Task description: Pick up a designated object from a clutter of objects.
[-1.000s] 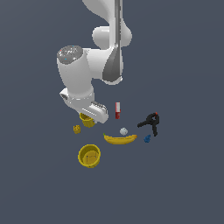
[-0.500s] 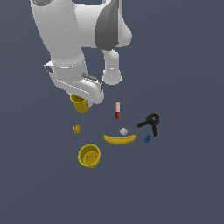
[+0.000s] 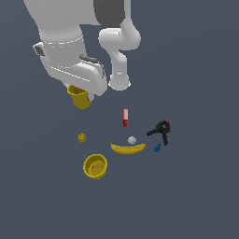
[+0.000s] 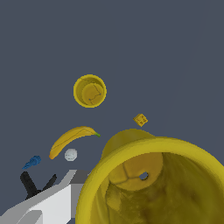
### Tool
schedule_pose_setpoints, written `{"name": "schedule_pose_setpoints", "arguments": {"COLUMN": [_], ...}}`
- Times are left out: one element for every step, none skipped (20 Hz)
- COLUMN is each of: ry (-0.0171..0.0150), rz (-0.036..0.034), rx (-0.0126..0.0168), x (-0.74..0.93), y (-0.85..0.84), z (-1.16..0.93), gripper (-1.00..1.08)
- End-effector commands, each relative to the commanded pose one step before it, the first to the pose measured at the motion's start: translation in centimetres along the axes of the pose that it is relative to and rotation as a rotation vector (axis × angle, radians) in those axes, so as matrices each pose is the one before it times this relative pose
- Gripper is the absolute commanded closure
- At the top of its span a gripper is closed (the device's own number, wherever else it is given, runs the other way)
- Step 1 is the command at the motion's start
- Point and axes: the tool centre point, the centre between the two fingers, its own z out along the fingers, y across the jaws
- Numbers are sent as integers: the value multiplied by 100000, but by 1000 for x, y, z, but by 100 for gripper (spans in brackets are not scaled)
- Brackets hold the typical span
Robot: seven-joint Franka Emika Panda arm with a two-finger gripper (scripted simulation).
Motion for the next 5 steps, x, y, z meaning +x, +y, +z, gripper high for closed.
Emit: {"name": "schedule_pose_setpoints", "arguments": {"ry": [-9, 0, 0, 0, 0], "rz": [-76, 0, 0, 0, 0], "rx": [30, 0, 0, 0, 0], "x": [63, 30, 27, 19, 7], "y": [40, 9, 4, 1, 0], "z": [-788, -166, -114, -65, -20], "gripper": [108, 108, 108, 108, 108]}}
